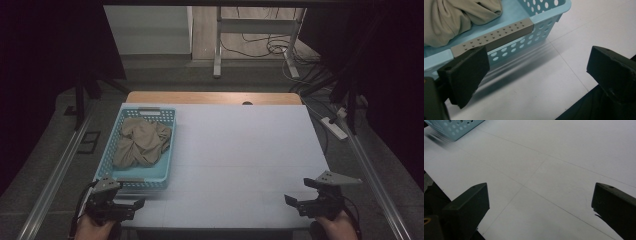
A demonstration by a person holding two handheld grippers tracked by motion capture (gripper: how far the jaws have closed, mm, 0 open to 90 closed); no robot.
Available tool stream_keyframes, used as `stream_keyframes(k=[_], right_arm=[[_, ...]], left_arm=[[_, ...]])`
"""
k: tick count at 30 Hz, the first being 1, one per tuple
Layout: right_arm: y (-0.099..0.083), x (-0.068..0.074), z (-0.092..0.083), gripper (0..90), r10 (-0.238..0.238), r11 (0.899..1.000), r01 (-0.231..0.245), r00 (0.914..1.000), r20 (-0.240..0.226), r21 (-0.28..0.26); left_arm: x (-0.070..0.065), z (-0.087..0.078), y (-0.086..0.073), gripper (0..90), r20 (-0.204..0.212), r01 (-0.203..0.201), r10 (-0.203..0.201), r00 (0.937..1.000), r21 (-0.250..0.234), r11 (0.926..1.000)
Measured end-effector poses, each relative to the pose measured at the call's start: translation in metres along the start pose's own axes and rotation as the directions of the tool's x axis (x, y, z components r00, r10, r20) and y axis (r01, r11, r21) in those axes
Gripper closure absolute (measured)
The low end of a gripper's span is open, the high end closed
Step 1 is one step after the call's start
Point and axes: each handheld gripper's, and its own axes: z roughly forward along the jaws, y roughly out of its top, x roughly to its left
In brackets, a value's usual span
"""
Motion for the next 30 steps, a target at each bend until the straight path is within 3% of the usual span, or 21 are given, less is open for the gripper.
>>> stream_keyframes(k=[11,17,20,24,26,30], right_arm=[[0.0003,0.0000,0.0014,1.6,-0.002,1.000,0.002,1.0000,0.000,0.011],[-0.0001,-0.0016,0.0003,1.6,0.007,1.000,-0.007,0.9999,-0.012,0.004],[-0.0003,-0.0020,0.0000,1.6,0.015,1.000,-0.015,0.9998,-0.016,0.003],[-0.0003,-0.0020,0.0000,1.6,0.015,1.000,-0.015,0.9997,-0.020,0.003],[-0.0002,-0.0021,0.0002,1.6,0.014,1.000,-0.014,0.9997,-0.021,0.007],[-0.0002,-0.0020,0.0002,1.7,0.012,1.000,-0.012,0.9997,-0.021,0.007]], left_arm=[[0.0020,-0.0020,-0.0008,1.6,0.008,0.015,-0.015,0.9999,-0.015,0.9998],[-0.0012,-0.0007,0.0001,2.1,-0.007,-0.011,0.011,0.9999,-0.001,0.9999],[-0.0004,-0.0005,0.0003,3.3,0.011,-0.012,0.012,0.9999,-0.001,0.9999],[0.0044,-0.0014,-0.0002,5.3,0.074,0.001,0.000,0.9972,-0.009,1.0000],[0.0046,-0.0017,-0.0002,6.1,0.087,-0.006,0.006,0.9962,-0.008,1.0000],[0.0029,-0.0021,-0.0001,4.9,0.072,-0.013,0.014,0.9973,-0.014,0.9998]])
